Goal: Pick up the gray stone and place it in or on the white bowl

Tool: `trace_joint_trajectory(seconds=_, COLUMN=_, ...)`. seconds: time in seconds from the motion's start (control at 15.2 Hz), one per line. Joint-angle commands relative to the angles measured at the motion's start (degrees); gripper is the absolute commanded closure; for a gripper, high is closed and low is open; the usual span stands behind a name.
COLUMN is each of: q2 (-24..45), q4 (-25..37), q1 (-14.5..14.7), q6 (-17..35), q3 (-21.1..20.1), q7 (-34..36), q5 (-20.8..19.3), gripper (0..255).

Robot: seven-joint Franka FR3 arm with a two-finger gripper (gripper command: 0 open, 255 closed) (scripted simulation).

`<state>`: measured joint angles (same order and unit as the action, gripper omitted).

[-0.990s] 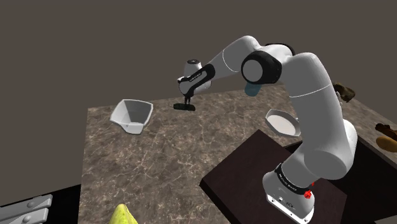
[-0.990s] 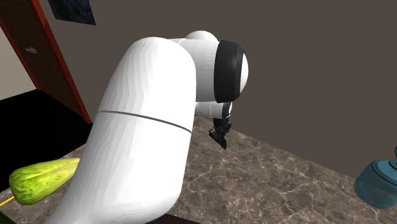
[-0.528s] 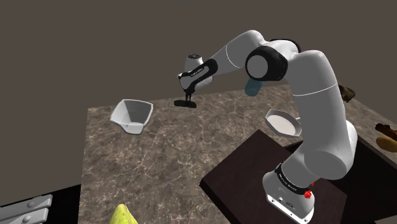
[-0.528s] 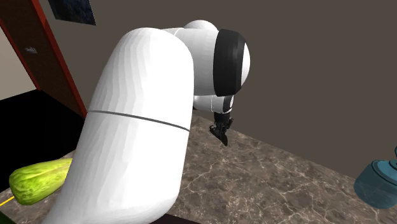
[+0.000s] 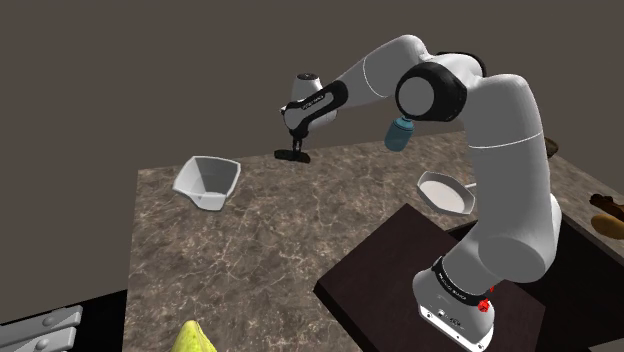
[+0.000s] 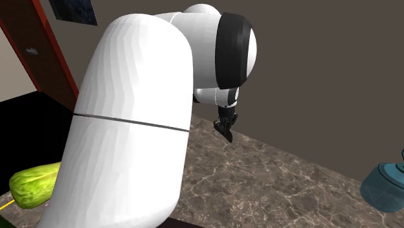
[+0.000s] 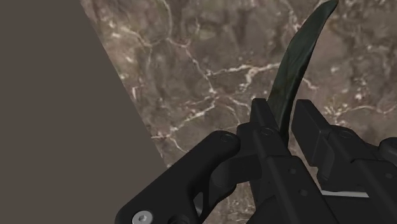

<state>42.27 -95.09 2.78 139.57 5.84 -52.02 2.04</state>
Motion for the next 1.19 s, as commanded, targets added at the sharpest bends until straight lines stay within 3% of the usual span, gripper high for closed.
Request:
trace_joint_trajectory(seconds=0.0, q2=-1.2, q4=-0.2, q1=0.0, q6=-1.0, q3=0.1, q7=0.0, q5=-0.1, gripper=255)
trace_joint_trajectory(seconds=1.12, q2=-9.6, q4=0.2, q1=0.5, q6=-9.8, q3=0.7, q7=0.1, q5=-0.8, gripper=255)
